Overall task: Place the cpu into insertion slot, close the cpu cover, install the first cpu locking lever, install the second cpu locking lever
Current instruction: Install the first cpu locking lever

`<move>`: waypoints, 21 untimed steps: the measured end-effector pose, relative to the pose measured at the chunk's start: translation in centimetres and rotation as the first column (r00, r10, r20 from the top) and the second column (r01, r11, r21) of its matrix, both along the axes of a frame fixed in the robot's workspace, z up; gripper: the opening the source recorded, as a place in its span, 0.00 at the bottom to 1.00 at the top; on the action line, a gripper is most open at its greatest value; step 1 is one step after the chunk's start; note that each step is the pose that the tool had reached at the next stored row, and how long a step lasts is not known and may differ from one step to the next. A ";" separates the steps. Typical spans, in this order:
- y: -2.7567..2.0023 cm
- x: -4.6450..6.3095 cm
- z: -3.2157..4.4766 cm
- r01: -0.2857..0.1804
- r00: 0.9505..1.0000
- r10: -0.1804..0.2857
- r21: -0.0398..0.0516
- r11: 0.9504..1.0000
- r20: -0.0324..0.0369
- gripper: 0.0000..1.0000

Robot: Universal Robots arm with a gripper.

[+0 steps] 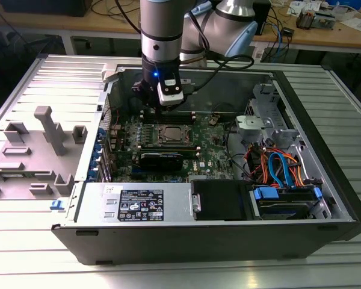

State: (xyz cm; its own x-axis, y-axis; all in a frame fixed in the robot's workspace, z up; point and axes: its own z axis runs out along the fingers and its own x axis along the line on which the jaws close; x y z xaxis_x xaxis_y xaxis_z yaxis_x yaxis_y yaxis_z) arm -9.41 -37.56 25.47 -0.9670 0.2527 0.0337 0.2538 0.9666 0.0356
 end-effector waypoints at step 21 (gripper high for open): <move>-0.01 -0.6 -0.01 -0.100 0.995 0.100 0.000 0.995 0.000 0.11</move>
